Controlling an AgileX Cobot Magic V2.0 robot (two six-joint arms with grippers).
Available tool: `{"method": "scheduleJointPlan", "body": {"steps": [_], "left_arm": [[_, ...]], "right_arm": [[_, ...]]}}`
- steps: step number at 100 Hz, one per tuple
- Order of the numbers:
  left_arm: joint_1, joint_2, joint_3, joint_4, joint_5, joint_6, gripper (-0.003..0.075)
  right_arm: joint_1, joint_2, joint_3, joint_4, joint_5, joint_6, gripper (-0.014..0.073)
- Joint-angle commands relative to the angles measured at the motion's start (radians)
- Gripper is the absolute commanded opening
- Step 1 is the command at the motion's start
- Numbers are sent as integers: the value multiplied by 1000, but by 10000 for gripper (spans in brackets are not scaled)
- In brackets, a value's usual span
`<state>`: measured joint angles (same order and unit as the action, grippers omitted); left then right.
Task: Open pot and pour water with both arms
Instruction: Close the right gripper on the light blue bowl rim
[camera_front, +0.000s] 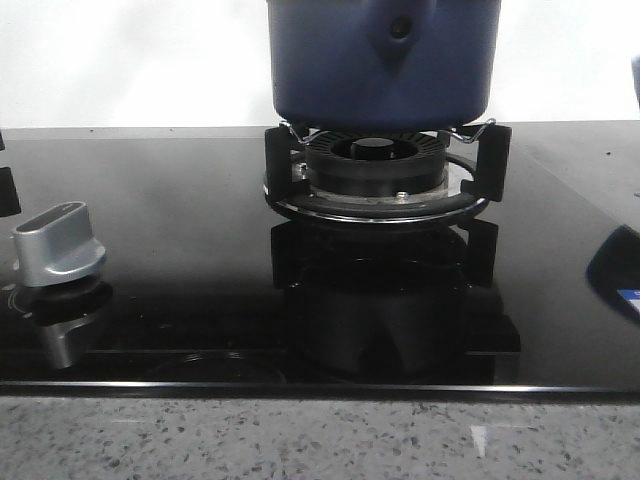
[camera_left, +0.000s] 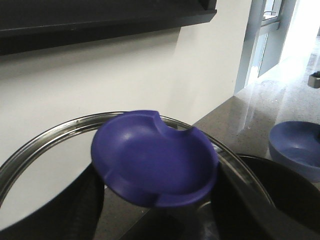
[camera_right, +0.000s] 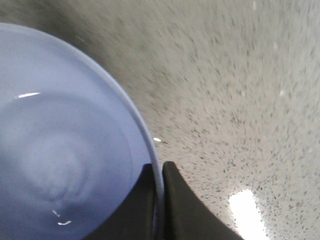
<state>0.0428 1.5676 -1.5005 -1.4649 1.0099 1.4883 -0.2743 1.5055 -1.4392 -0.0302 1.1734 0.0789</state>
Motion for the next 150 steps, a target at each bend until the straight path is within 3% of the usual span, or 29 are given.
{"method": "scheduleJointPlan", "body": {"steps": [1, 48, 74, 120, 135, 150], "left_arm": [[1, -53, -35, -103, 5, -7, 191], [1, -53, -35, -103, 5, -7, 191], [1, -53, -35, -103, -5, -7, 191], [1, -53, -35, -103, -13, -7, 191], [1, -53, -35, -103, -13, -7, 191], [1, -53, -35, -103, -13, -7, 191]], "right_arm": [[31, -43, -110, 17, 19, -16, -56], [279, 39, -518, 43, 69, -16, -56], [383, 124, -652, 108, 36, -16, -56], [494, 148, -596, 111, -229, -45, -56], [509, 119, -491, 87, -359, -60, -56], [535, 32, -311, 37, -598, -60, -56]]}}
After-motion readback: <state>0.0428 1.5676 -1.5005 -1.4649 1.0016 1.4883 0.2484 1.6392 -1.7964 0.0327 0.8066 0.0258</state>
